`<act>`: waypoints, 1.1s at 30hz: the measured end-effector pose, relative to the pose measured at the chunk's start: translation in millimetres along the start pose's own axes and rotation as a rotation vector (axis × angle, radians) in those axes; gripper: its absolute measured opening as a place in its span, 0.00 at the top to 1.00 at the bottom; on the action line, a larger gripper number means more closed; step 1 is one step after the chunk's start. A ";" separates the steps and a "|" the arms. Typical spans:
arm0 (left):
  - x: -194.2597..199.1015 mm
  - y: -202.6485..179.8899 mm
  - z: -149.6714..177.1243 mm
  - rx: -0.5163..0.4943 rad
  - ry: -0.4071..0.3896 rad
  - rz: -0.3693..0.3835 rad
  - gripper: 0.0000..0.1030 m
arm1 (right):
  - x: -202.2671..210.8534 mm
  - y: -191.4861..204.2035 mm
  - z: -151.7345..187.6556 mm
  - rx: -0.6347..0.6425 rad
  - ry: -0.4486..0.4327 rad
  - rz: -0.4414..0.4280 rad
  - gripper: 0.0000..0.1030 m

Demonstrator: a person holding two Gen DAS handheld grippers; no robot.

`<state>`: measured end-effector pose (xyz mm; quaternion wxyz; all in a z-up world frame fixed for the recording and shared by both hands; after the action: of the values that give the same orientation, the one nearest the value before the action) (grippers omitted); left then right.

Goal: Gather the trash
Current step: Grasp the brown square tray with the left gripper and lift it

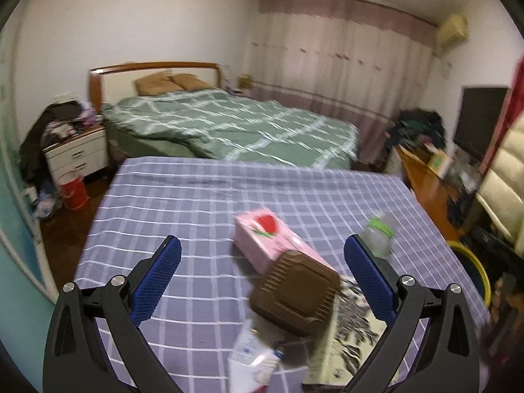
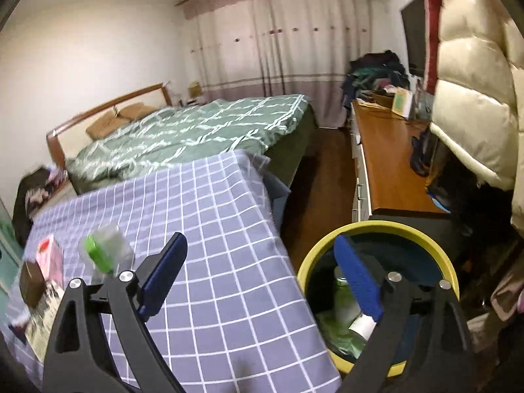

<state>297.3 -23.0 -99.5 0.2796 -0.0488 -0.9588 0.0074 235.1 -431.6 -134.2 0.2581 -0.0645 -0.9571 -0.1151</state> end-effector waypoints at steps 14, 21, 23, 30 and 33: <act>-36.0 -53.3 24.8 -0.301 0.188 0.068 0.22 | -0.6 8.2 4.0 0.008 0.009 -0.043 0.16; -47.7 -54.2 33.0 -0.308 0.220 0.091 0.32 | -1.7 9.5 4.6 0.010 0.021 -0.055 0.16; -50.6 -55.5 34.5 -0.320 0.224 0.084 0.37 | -1.9 9.9 5.1 0.007 0.022 -0.055 0.16; -39.6 -56.4 25.6 -0.312 0.190 0.071 0.42 | 0.7 8.0 3.3 0.001 0.014 -0.053 0.16; -23.8 -62.6 17.4 -0.307 0.162 0.077 0.42 | 3.1 4.9 2.0 -0.001 0.005 -0.039 0.16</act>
<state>302.3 -87.4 -124.3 0.3448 -0.1279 -0.9205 -0.1323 232.4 -426.1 -133.4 0.2580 -0.0455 -0.9575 -0.1206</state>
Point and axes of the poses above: each gripper's, at about its wrist camera, not at the fingertips, and x roughly against the way its jaws point, y to its left, z to its underside, the point moved 5 cm from there along -x, roughly the way its jaws point, and after that the axes turned 8 degrees about -z, right-handed, at the moved point
